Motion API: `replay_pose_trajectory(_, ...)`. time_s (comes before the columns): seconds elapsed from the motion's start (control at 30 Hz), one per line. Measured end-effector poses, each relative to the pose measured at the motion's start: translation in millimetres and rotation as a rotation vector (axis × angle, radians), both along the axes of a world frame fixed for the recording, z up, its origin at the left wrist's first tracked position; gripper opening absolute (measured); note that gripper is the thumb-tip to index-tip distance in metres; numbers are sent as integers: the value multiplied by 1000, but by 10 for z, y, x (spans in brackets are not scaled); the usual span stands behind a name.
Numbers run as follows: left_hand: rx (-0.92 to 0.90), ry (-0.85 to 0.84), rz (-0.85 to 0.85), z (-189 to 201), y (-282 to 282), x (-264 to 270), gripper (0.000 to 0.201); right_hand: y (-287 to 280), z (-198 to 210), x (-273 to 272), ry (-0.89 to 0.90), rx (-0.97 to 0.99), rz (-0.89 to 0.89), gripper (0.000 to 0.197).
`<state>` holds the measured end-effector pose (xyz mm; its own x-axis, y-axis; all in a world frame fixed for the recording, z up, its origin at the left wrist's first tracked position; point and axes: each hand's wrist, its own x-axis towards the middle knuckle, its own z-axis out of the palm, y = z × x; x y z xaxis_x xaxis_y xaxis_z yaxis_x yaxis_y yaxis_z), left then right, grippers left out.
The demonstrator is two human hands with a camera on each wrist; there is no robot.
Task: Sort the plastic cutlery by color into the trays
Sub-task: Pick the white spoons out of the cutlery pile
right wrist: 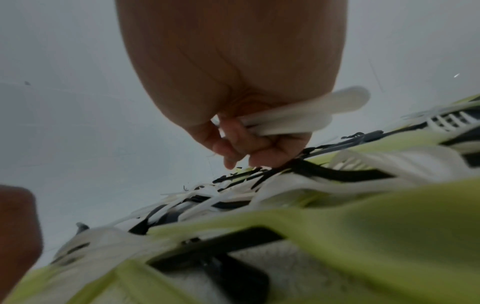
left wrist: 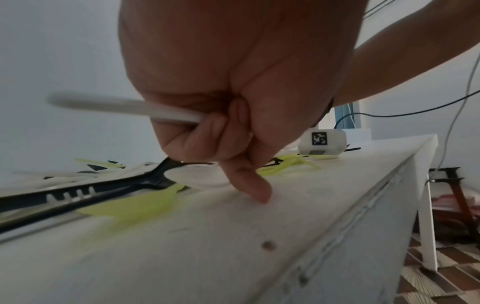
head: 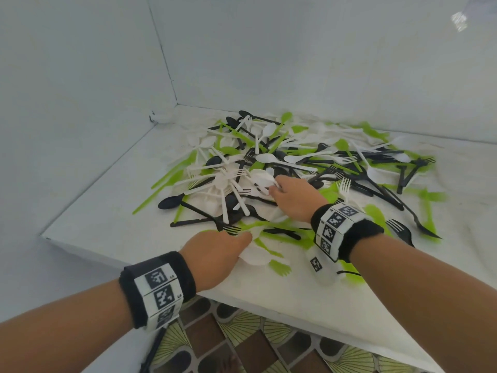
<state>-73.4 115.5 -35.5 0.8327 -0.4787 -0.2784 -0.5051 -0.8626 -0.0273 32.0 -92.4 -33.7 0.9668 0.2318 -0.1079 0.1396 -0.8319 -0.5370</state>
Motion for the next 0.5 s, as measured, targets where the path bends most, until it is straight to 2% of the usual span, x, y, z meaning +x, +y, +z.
replay_pose_trajectory(0.13, -153, 34, 94, 125, -65, -7, 14, -97, 67, 59, -66, 149, -150, 25)
replay_pose_trajectory(0.27, -443, 104, 212, 371, -48, -37, 12, -251, 101, 120, -71, 269, -291, 22)
replay_pose_trajectory(0.4, -646, 157, 224, 534, 16, 21, 17, -373, 34, 133, -43, 203, -322, 22)
replay_pose_trajectory(0.5, -741, 154, 269, 499, 40, 171, 23, -442, 32, 96, -26, 97, -247, 20)
